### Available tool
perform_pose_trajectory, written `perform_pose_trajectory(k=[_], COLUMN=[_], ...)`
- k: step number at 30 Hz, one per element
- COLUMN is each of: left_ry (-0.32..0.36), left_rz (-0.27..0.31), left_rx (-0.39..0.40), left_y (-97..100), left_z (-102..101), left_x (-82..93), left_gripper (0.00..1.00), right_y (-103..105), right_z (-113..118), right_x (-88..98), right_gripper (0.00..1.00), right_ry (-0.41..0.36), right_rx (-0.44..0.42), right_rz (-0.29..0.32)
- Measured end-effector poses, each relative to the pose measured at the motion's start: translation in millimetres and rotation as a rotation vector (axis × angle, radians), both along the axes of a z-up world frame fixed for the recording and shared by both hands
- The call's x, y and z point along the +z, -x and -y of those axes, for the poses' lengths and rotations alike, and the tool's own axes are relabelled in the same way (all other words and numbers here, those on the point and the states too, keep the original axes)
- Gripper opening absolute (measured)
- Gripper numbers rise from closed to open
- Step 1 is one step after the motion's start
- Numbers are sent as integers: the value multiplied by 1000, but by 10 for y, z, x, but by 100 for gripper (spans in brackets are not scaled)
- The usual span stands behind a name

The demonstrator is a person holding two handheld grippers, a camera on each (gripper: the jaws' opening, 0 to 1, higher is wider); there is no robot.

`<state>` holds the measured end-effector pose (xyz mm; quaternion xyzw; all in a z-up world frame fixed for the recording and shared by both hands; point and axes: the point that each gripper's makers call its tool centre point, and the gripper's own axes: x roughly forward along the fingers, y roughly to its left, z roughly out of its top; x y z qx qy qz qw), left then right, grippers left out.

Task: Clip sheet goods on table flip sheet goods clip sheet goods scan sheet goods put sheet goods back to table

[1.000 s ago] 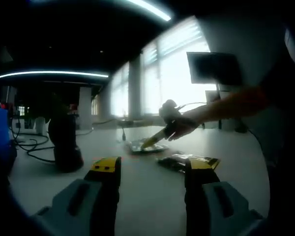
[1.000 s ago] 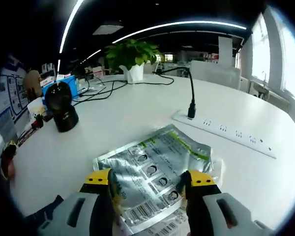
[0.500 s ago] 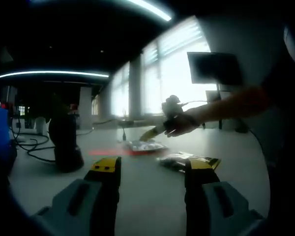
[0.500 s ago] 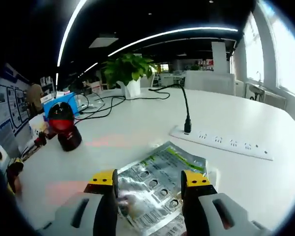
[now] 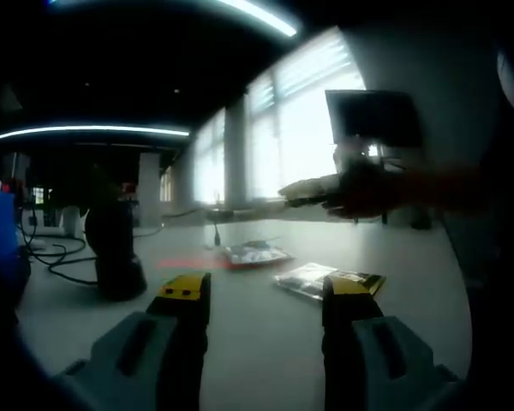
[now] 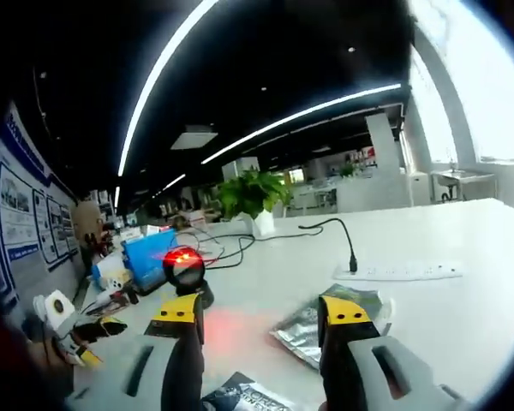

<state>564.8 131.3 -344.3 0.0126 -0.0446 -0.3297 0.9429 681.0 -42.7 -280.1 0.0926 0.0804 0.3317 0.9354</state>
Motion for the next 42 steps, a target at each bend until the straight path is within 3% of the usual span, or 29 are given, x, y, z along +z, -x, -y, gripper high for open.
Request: perform_pose_trajectory(k=[2,7,9,14,17,22,26,33,36,38,41,42], left_ry=[2,14,14,16,21,40,38,48,48,46,43,41], left_rz=[0,-7,-8,-6,-8,-13,-16,-16,-9,-18,-26,-24], left_rx=[2,6,6,6,8,11,11,9,0,0,6,7], left_y=[0,-6,-5,1,-3,-9,-13,-12,0,2,-9,-9], left_z=[-2,-9,-4,2,-3,-20,-17,-24,-13,-15,-25,-25], left_x=[3,6,5,11,17,29,21,31,43,22,8,9], left_gripper=[45,45,45,45,45,46,46,46,43,42,42,43], right_y=[124,380,281,442,527,751,862,1023,1087,1114,1133,1140], right_z=[27,54,104,291,415,580,740,973,1016,1062,1020,1025], right_x=[82,119,80,30,33,73,-41,-464,-531,-475,-614,-641], right_gripper=[48,48,48,48,48,48,48,46,48,47,46,46], right_ry=[-33,-25,7,36,122,96,67,65,53,47,50,87], right_rx=[-4,-38,-42,-80,-111,-139,-165,-188,-193,-228,-212,-218], right_rz=[21,86,104,133,191,217,208,185,215,288,255,257])
